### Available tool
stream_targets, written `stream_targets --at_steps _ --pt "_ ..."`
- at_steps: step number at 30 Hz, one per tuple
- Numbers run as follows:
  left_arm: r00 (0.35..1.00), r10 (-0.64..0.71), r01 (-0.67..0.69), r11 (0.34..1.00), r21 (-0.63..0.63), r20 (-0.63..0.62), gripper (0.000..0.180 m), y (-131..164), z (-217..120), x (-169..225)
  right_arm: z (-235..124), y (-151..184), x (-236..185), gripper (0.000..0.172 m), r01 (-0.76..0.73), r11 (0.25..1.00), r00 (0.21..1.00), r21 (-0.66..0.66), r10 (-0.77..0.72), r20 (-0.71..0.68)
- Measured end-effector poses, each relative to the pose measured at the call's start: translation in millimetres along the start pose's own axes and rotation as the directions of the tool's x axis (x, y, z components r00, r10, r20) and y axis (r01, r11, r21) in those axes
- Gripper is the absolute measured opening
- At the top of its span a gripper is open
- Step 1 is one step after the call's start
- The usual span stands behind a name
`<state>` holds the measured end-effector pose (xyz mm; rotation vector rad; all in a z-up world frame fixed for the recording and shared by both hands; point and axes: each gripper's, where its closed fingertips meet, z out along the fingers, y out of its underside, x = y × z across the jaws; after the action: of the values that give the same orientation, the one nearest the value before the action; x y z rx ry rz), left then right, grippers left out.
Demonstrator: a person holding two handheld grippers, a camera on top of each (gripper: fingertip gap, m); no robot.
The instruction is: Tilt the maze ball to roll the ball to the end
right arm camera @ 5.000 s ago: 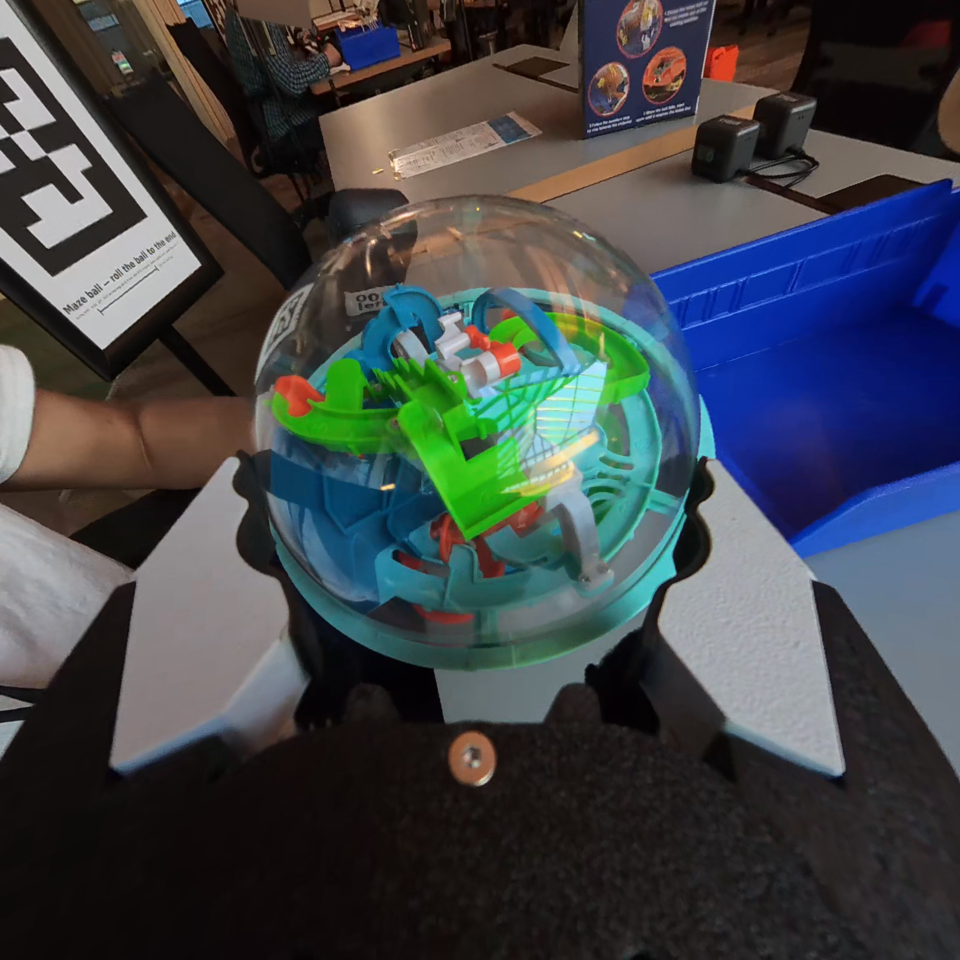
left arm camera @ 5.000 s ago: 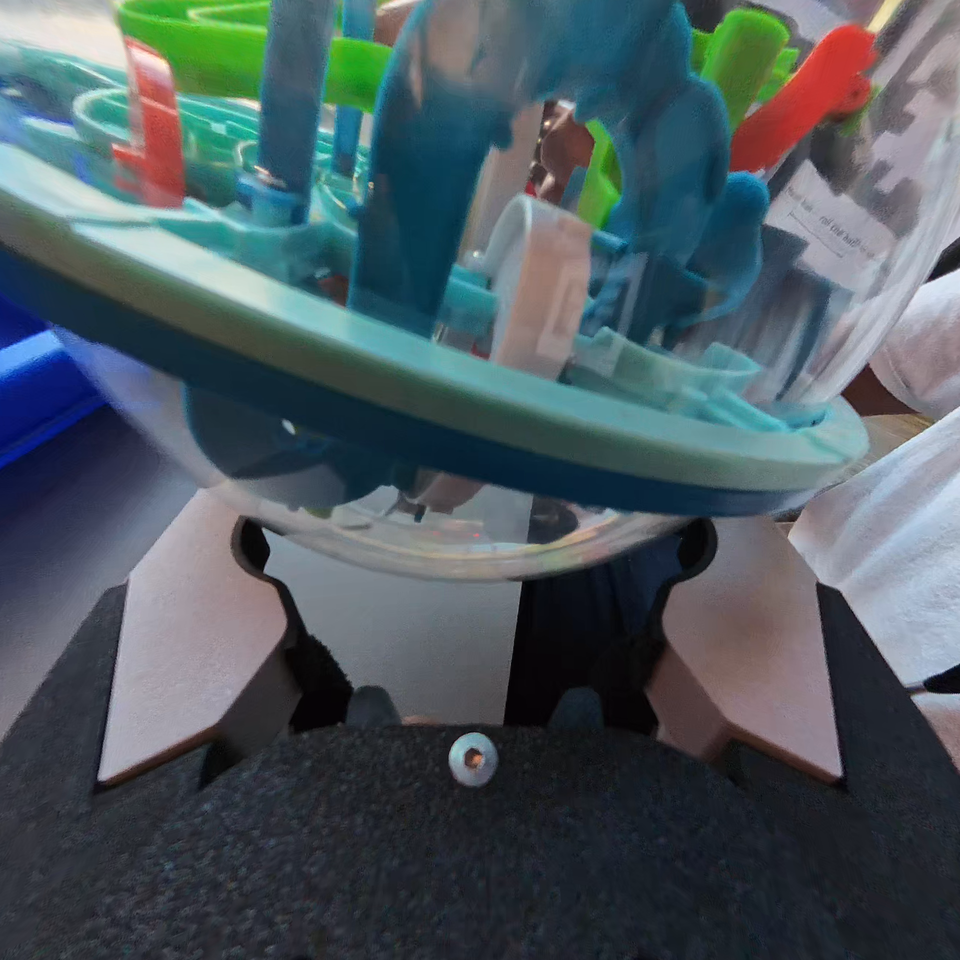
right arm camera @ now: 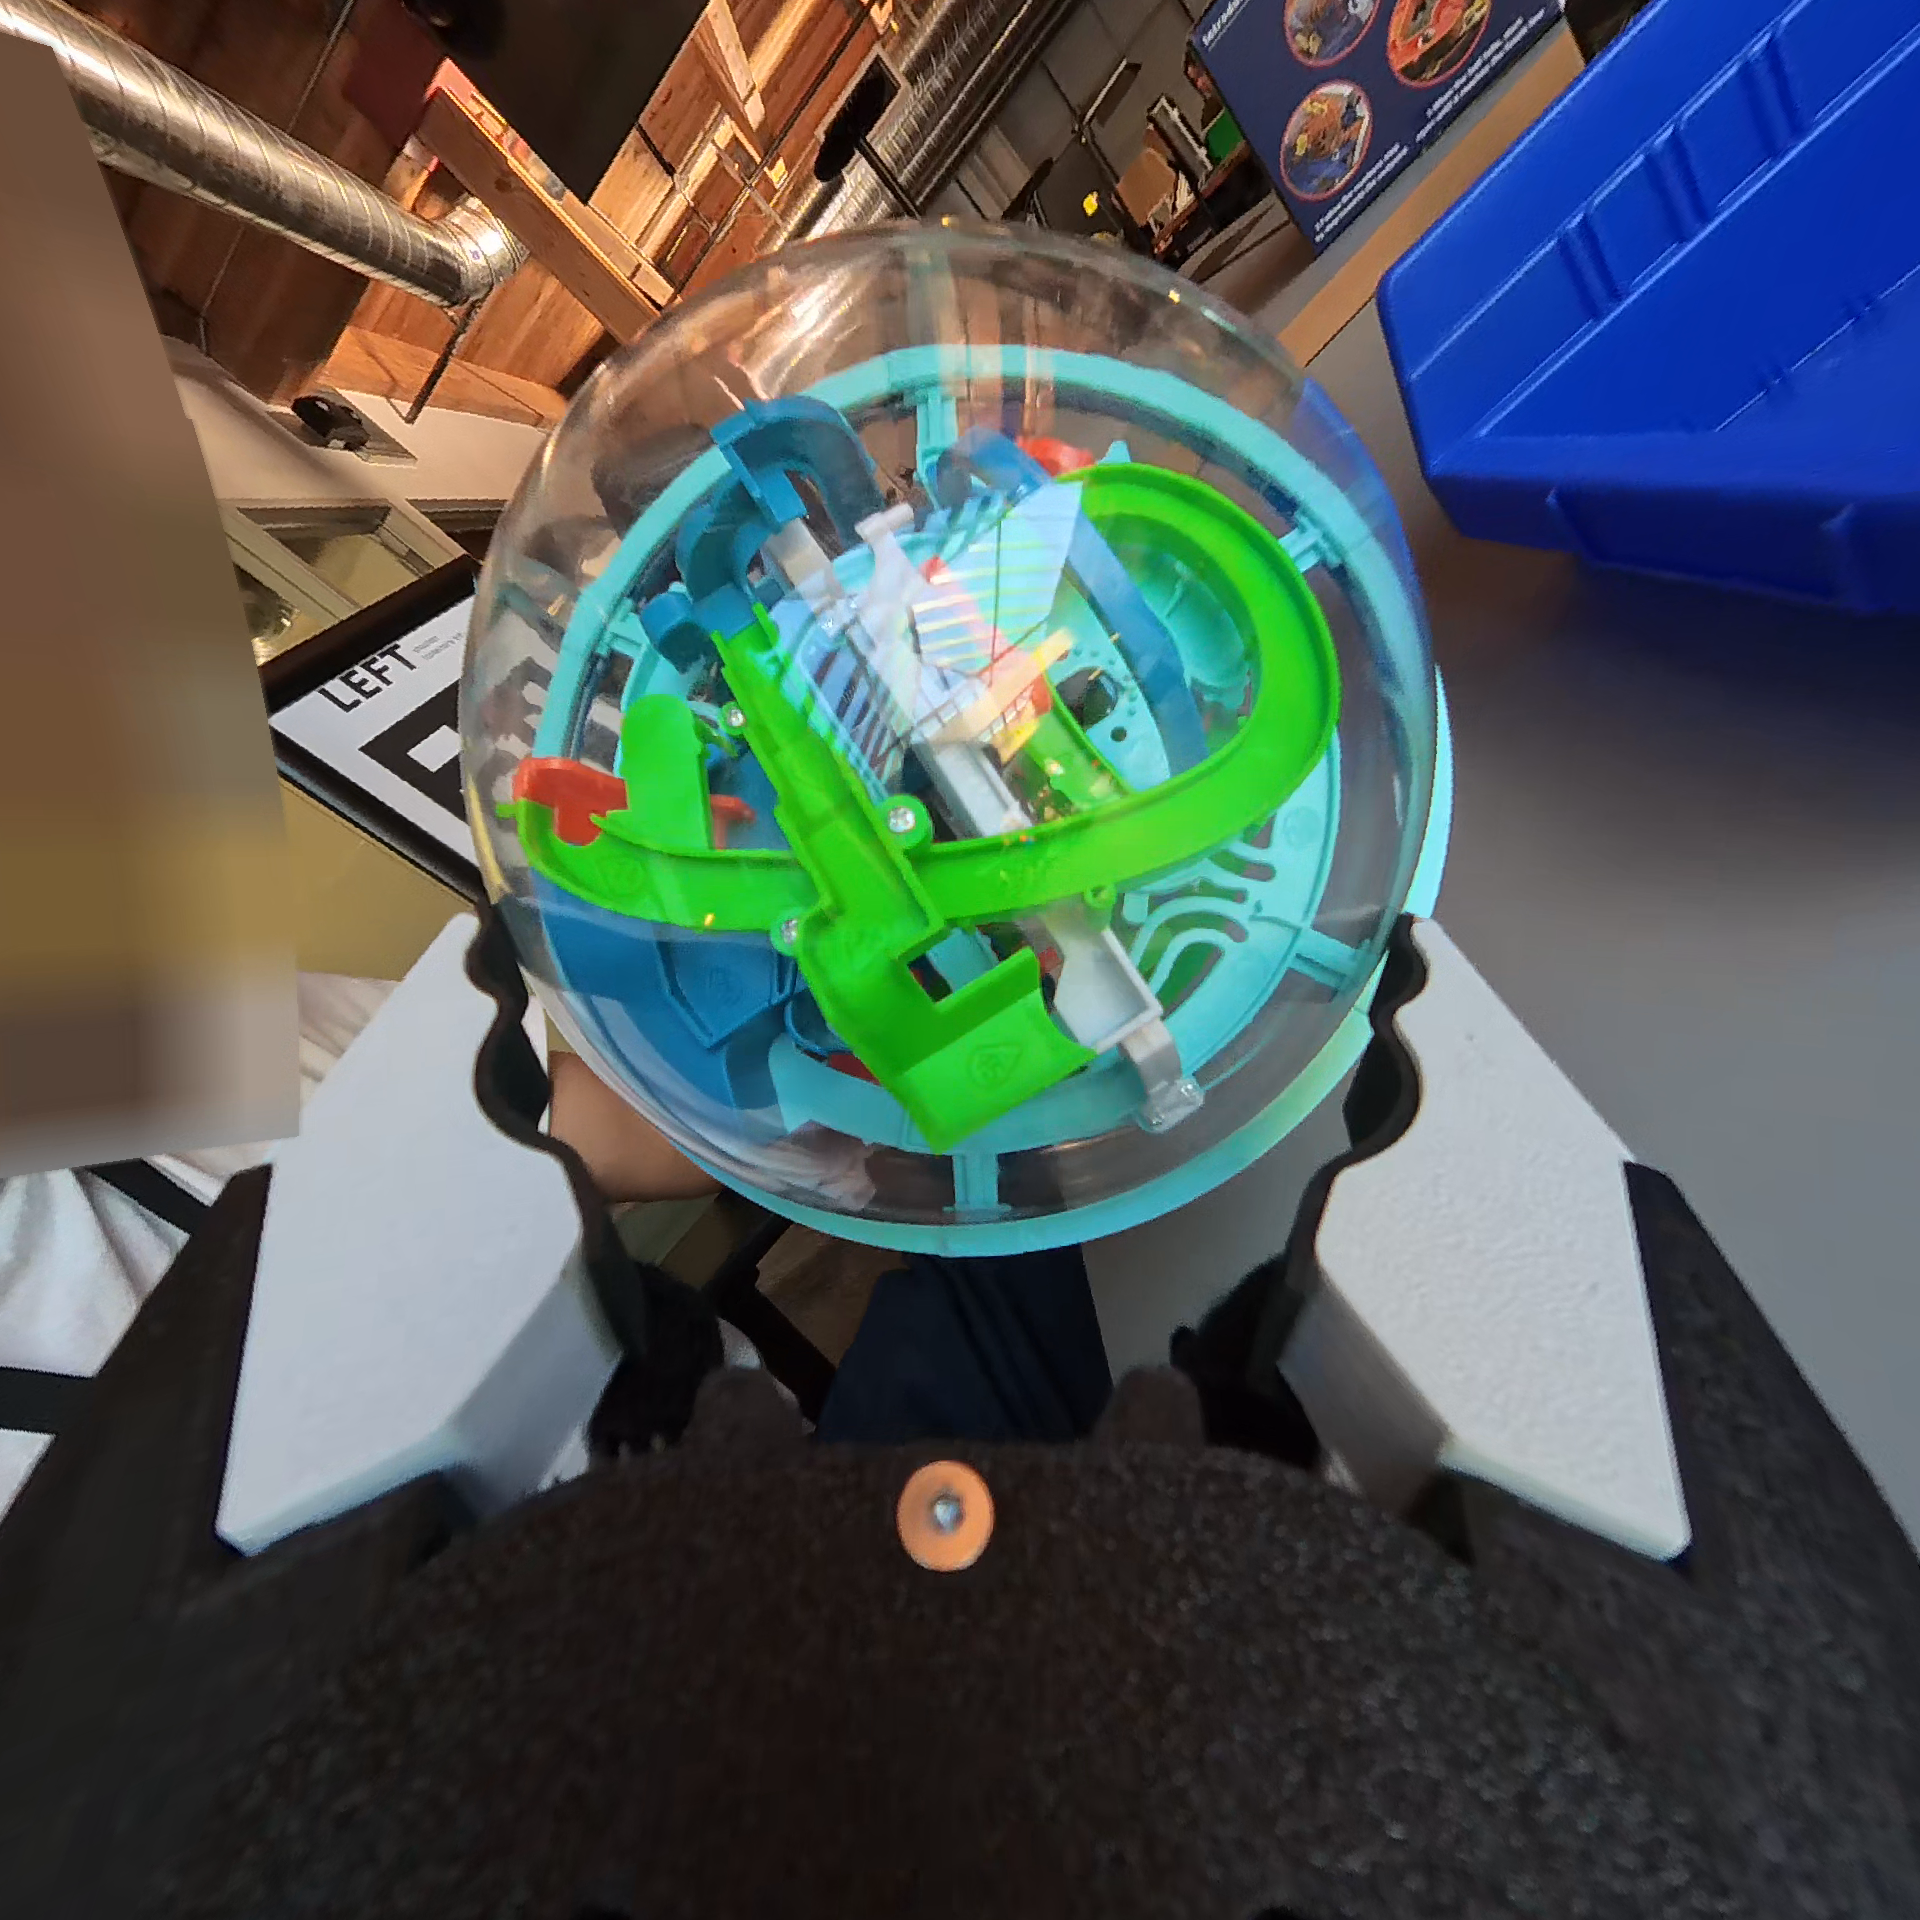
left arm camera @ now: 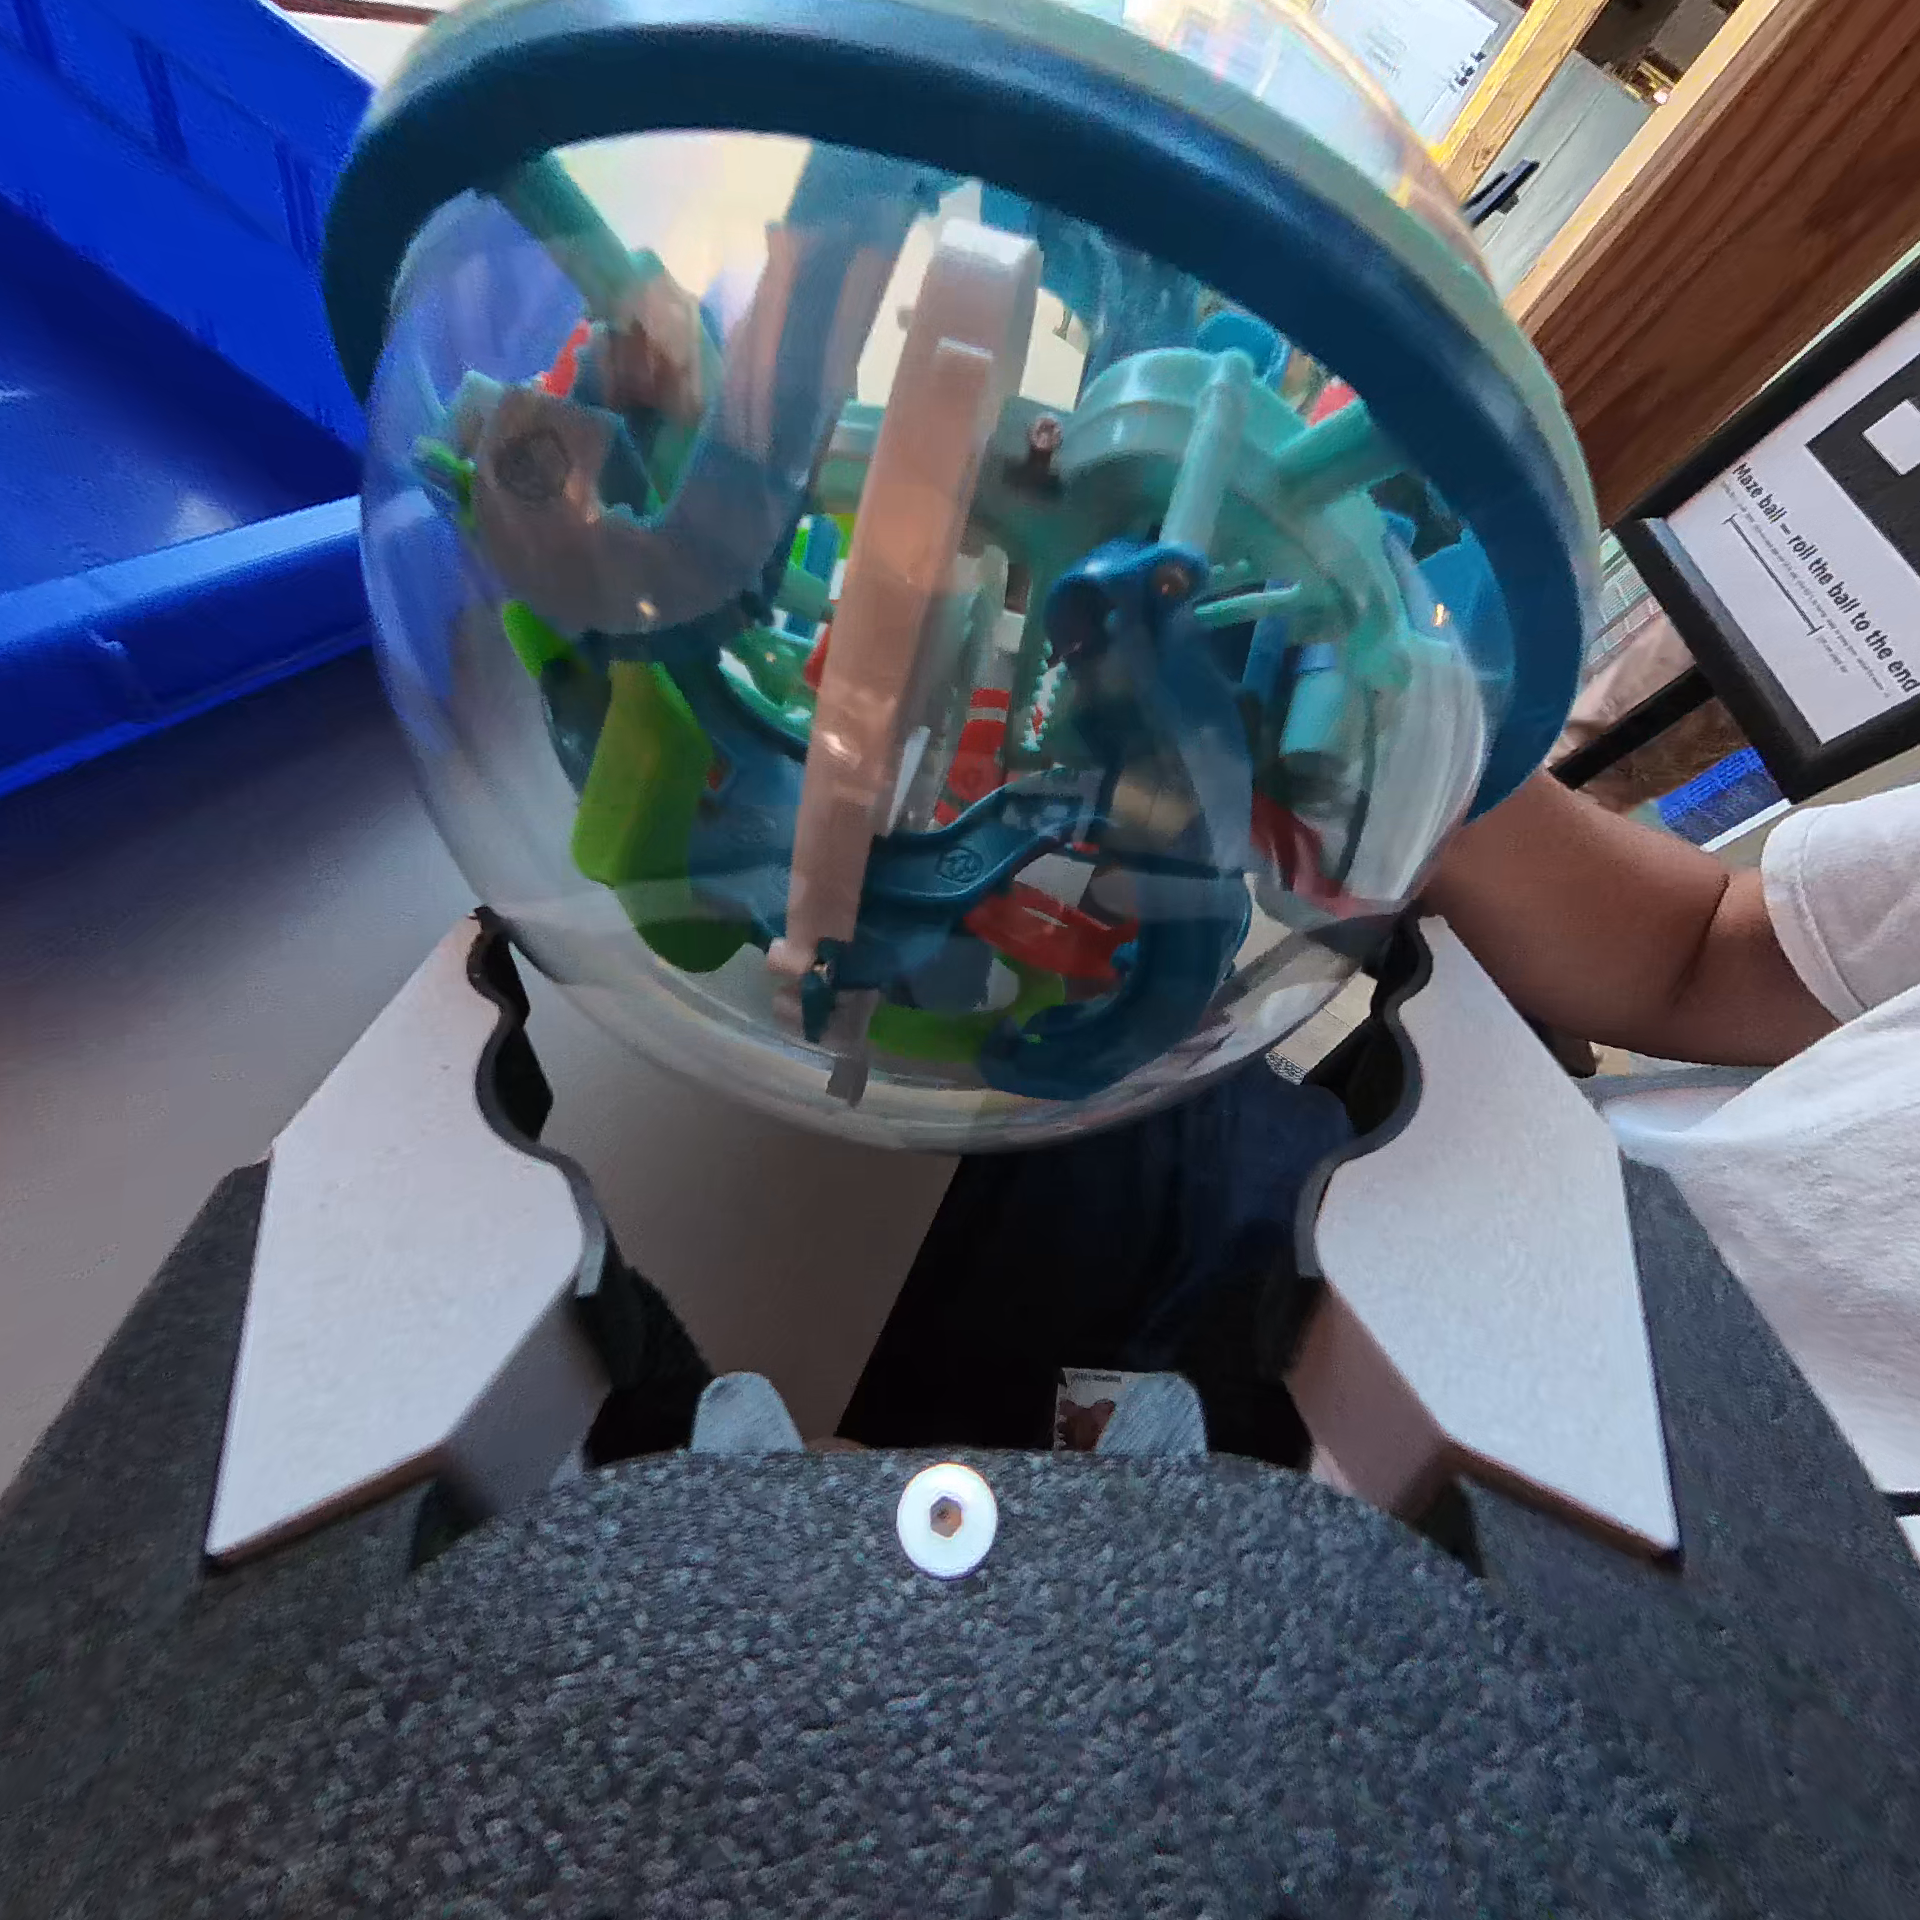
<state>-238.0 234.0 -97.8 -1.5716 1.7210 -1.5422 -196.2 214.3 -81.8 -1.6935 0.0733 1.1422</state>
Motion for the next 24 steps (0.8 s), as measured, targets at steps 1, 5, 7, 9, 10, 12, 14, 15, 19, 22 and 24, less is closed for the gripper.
stream_targets --at_steps 1,5,7,9,10,12,14,15,19,22,24 --pt "1.000 0.001 -0.001 1.000 0.001 -0.002 0.155 0.3 -0.3 -0.6 0.6 1.7 0.6 0.154 -0.005 1.000 1.000 -0.004 0.005 0.002" --pt "1.000 0.001 -0.001 1.000 0.001 -0.012 0.155 1.6 -0.4 -3.4 2.0 7.4 4.3 0.154 -0.027 0.999 1.000 -0.017 0.027 0.006" --pt "1.000 0.008 -0.008 1.000 0.001 -0.017 0.155 1.2 -1.7 -4.3 3.1 11.8 5.5 0.154 -0.041 0.999 0.999 -0.032 0.041 0.012" --pt "1.000 0.018 -0.018 1.000 0.002 -0.021 0.155 0.5 -4.0 -5.1 5.1 16.7 5.5 0.154 -0.054 0.997 0.998 -0.049 0.056 0.025" --pt "0.999 0.024 -0.024 1.000 -0.003 -0.022 0.155 1.1 -5.0 -5.8 6.1 18.9 5.8 0.154 -0.057 0.997 0.998 -0.057 0.059 0.029" --pt "0.999 0.031 -0.031 0.999 -0.012 -0.026 0.155 3.5 -6.8 -7.7 8.8 22.5 6.9 0.154 -0.057 0.996 0.998 -0.073 0.059 0.031" --pt "0.999 0.039 -0.040 0.999 -0.022 -0.031 0.155 6.7 -8.1 -9.8 11.1 26.0 8.6 0.154 -0.055 0.994 0.998 -0.090 0.057 0.029" --pt "0.998 0.045 -0.046 0.999 -0.027 -0.036 0.155 8.2 -8.7 -10.8 12.1 28.5 9.6 0.154 -0.052 0.993 0.998 -0.103 0.055 0.028" --pt "0.996 0.063 -0.066 0.997 -0.037 -0.057 0.156 12.4 -11.2 -13.9 16.0 40.3 12.0 0.154 -0.058 0.986 0.998 -0.158 0.063 0.026" --pt "0.995 0.073 -0.075 0.997 -0.032 -0.064 0.156 11.9 -12.6 -15.2 18.1 40.1 12.4 0.153 -0.052 0.987 0.998 -0.151 0.056 0.021" --pt "0.995 0.077 -0.080 0.996 -0.034 -0.069 0.156 12.3 -13.5 -15.8 19.0 40.8 12.2 0.153 -0.047 0.987 0.999 -0.156 0.051 0.016"
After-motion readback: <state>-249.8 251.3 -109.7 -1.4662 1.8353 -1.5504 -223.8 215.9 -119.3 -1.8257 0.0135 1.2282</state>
